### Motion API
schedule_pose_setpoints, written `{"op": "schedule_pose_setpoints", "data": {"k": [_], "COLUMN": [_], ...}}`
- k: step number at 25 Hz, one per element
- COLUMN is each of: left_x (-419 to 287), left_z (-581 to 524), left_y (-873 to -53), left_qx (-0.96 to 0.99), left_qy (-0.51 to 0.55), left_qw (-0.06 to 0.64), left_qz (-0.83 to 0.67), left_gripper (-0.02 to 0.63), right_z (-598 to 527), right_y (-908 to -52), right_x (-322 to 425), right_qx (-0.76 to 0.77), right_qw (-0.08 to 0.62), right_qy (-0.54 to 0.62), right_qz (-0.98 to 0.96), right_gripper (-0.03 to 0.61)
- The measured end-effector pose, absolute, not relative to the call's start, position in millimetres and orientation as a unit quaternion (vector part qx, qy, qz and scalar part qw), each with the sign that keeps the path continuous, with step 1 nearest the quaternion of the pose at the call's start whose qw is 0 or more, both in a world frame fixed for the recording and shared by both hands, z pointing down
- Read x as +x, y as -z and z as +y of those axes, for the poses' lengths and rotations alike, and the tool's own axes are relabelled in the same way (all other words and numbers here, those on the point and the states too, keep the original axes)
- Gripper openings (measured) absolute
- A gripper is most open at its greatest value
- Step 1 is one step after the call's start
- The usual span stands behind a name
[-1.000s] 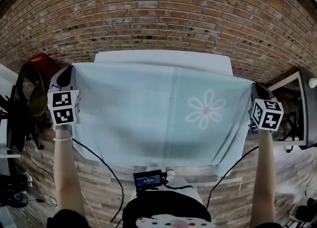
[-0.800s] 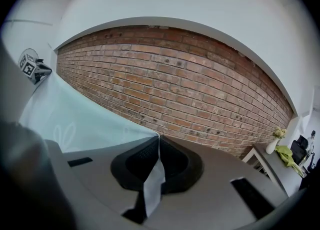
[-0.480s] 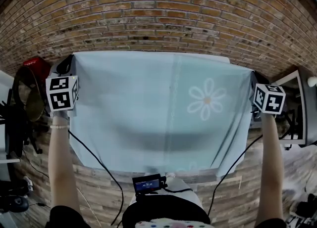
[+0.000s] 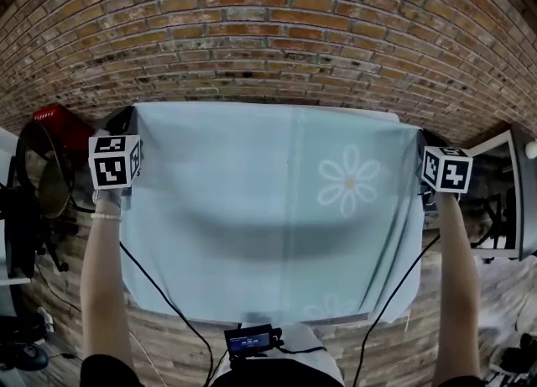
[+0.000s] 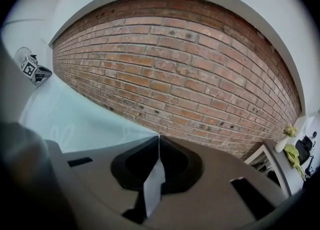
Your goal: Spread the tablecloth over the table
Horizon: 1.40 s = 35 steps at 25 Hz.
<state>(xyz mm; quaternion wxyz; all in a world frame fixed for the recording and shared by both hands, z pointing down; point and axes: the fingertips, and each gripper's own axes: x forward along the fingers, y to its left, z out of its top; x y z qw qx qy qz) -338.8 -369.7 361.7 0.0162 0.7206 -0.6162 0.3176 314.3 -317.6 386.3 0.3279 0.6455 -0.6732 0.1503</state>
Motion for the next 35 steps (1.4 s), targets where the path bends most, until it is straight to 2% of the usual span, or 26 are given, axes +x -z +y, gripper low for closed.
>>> {"op": "schedule_pose_setpoints", "data": {"k": [20,35], "left_x": [-324.3,-328.4], "left_z": [-459.1,-538.7], "left_y": [-478.7,-474.9], "left_qx": [0.724,0.710], "left_qy": [-0.378,-0.389], "left_qw": [0.041,0.008], "left_qz": [-0.575,-0.587], "left_gripper": [0.015,0.015], "right_z": [-399.2,-497.0], "right_y": [-498.9,-487.3], "right_x": [329.4,321.6], "right_qx": [0.644,0.640], "right_qw": [0.402,0.435], "right_qy": [-0.183,-0.110], "right_qz": [-0.625,-0.624], "right_gripper": [0.034,0.034]}}
